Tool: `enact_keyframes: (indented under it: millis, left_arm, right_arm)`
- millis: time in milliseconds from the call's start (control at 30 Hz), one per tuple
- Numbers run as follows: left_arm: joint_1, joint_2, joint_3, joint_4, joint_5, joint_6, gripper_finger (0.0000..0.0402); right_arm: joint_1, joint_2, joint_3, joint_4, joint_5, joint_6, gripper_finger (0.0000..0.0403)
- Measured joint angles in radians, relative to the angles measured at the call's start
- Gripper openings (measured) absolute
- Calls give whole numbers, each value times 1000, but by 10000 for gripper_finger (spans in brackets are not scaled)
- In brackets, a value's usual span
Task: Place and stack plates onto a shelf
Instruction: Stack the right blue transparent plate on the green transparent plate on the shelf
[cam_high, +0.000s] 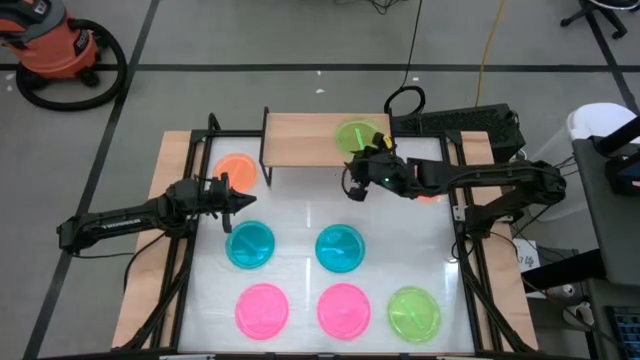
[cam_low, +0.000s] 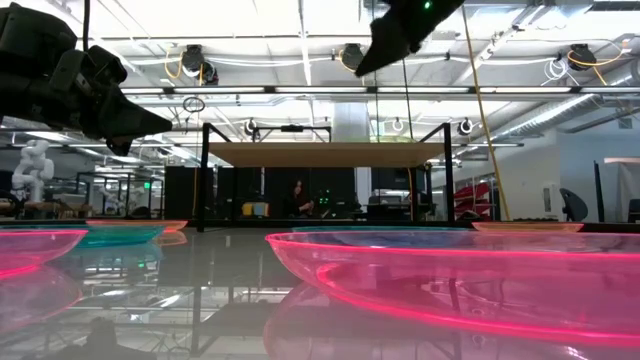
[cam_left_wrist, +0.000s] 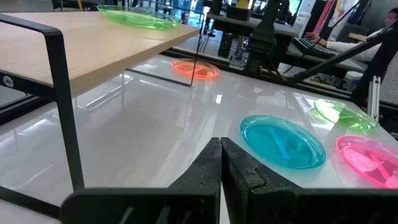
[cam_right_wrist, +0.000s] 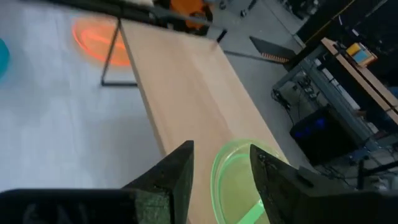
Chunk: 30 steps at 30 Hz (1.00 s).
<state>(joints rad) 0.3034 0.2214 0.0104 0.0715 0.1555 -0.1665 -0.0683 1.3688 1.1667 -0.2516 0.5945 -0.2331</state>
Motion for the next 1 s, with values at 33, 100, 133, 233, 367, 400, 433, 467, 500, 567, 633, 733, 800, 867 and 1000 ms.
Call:
enact_keyframes:
  millis: [33,100,133,233,367,400,433,467,500,567,633,733,800,867,1000]
  left_arm:
    - [0,0,0,0,0,0,4]
    - [0,0,0,8,0,0,4]
    - [0,0,0,15,0,-1,4]
    - [0,0,0,32,0,-27,4]
    - [-3,0,0,151,13,-20,4]
    - [-6,0,0,184,27,-12,4]
    - [-13,0,0,214,41,0,4]
    - [-21,2,7,223,49,16,4]
    - [-30,8,18,222,51,39,4]
    - [-52,21,45,204,44,84,4]
    - [-78,51,74,186,25,120,4]
    - [-127,121,121,168,-19,177,4]
    - [-164,183,156,153,-55,219,4]
    - [-206,252,190,129,-94,260,4]
    - [-284,401,248,108,-138,339,4]
  right_arm:
    - [9,-12,0,0,-1,12,142]
    - [29,-35,0,-6,-17,39,142]
    - [39,-45,0,-8,-36,52,142]
    - [75,-75,0,-20,-115,101,142]
    - [131,-106,0,-33,-220,176,142]
    - [147,-109,0,-38,-235,187,142]
    - [166,-112,0,-54,-235,194,142]
    - [184,-113,0,-68,-233,198,142]
    - [201,-114,0,-75,-232,202,142]
    - [227,-116,0,-81,-230,213,142]
    - [253,-115,0,-87,-229,227,142]
    - [286,-115,0,-85,-229,230,142]
    - [305,-115,0,-84,-229,235,142]
    - [323,-116,0,-86,-229,248,141]
    - [358,-123,-13,-71,-224,259,141]
